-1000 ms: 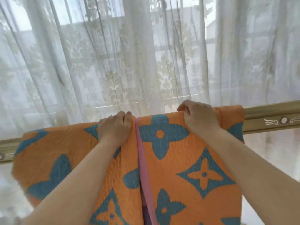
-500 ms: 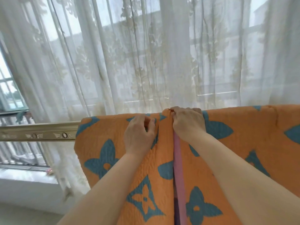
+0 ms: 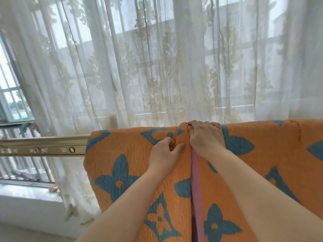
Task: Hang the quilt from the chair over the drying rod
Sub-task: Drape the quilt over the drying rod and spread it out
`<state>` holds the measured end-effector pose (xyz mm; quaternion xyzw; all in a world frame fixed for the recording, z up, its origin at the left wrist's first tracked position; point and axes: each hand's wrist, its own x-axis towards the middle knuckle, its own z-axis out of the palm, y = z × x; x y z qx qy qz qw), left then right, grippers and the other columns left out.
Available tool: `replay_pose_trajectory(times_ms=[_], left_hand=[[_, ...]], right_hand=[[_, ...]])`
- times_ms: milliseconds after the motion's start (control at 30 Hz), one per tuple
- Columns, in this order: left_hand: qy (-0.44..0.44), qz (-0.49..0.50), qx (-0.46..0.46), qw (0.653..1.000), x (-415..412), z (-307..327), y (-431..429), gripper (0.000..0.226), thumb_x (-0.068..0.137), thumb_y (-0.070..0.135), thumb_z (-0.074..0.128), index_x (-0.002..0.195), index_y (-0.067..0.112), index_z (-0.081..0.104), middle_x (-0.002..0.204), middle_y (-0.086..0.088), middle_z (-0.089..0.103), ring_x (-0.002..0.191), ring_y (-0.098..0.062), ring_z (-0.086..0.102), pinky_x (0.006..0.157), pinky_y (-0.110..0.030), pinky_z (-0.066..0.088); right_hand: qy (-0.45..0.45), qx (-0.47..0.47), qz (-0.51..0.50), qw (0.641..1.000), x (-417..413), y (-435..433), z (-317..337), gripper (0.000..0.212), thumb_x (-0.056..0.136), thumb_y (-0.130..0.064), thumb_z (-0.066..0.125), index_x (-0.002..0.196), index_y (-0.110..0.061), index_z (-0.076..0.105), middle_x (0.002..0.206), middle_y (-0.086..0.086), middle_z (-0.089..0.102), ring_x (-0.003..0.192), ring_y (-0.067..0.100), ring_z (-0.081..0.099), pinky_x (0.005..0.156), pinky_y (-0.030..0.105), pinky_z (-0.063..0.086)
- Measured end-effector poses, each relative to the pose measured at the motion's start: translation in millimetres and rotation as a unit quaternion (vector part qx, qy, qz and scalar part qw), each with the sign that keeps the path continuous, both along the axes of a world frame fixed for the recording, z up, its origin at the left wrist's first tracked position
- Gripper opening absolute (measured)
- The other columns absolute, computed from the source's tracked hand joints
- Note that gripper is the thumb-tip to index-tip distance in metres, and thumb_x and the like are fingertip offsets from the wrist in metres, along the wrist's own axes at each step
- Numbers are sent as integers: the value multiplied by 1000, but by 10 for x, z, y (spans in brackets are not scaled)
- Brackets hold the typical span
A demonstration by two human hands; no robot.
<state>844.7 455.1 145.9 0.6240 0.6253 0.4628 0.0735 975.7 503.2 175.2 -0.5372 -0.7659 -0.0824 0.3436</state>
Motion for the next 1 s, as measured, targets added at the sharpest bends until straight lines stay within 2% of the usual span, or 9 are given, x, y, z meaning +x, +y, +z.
replay_pose_trajectory(times_ms=[100, 233, 333, 500, 667, 800, 900, 967, 1000], left_hand=[[-36, -14, 4, 999, 30, 29, -21, 27, 90, 37, 59, 77, 14, 55, 71, 1, 59, 66, -16, 56, 65, -39, 48], [-59, 2, 60, 996, 7, 222, -82, 23, 94, 25, 56, 75, 15, 48, 66, 5, 50, 61, -9, 46, 57, -27, 36], [-49, 44, 79, 995, -194, 495, -40, 20, 96, 26, 51, 81, 13, 49, 70, 4, 51, 66, -12, 48, 58, -29, 35], [-36, 155, 93, 983, -852, 810, 57, 19, 96, 25, 50, 85, 10, 48, 72, 3, 50, 80, -22, 50, 70, -33, 35], [50, 242, 37, 968, -1667, 892, -30, 11, 93, 16, 48, 94, 7, 56, 94, -14, 61, 90, -30, 53, 73, -33, 36], [134, 228, -24, 964, -1880, 843, -18, 11, 93, 19, 46, 93, 14, 56, 103, -14, 63, 91, -29, 53, 73, -33, 36], [131, 194, -27, 972, -1942, 766, -18, 26, 97, 23, 41, 109, 9, 60, 115, -16, 61, 106, -33, 55, 81, -34, 38], [118, 173, -21, 977, -1956, 722, -38, 33, 98, 25, 40, 120, 10, 59, 118, -16, 61, 111, -33, 54, 87, -36, 41], [114, 165, -17, 980, -1977, 708, -53, 32, 98, 26, 39, 119, 10, 58, 116, -16, 61, 110, -33, 54, 87, -37, 41]], right_hand=[[-1, 12, -4, 1000, 41, -35, -17, 38, 100, -30, 26, 123, -22, 54, 115, -1, 64, 107, 20, 55, 99, 35, 26], [-14, 26, -36, 999, 54, -75, -29, 42, 100, -41, 24, 112, -22, 59, 106, -2, 66, 100, 19, 57, 95, 35, 28], [-25, 46, -74, 996, 13, -134, -53, 43, 99, -44, 24, 102, -21, 60, 98, -3, 67, 91, 19, 59, 90, 36, 31], [-29, 55, -86, 994, -99, -206, -19, 40, 97, -42, 27, 99, -20, 61, 93, -3, 67, 85, 20, 59, 86, 37, 33], [-23, 79, -93, 992, -178, -267, -30, 35, 95, -39, 31, 99, -21, 61, 93, -3, 67, 84, 19, 59, 87, 37, 31], [-26, 74, -116, 990, -374, -274, -12, 33, 93, -32, 31, 95, -19, 61, 91, -1, 66, 83, 21, 57, 87, 38, 31], [-36, 77, -130, 988, -680, -300, 38, 31, 92, -28, 33, 96, -20, 63, 91, 0, 66, 86, 22, 59, 89, 40, 32], [-46, 89, -75, 992, -1012, -354, 66, 30, 94, -27, 34, 97, -20, 63, 93, 0, 66, 86, 23, 60, 87, 40, 34], [-55, 86, -36, 994, -1233, -378, 77, 29, 95, -27, 34, 98, -19, 62, 96, 1, 66, 87, 25, 60, 86, 40, 36]])
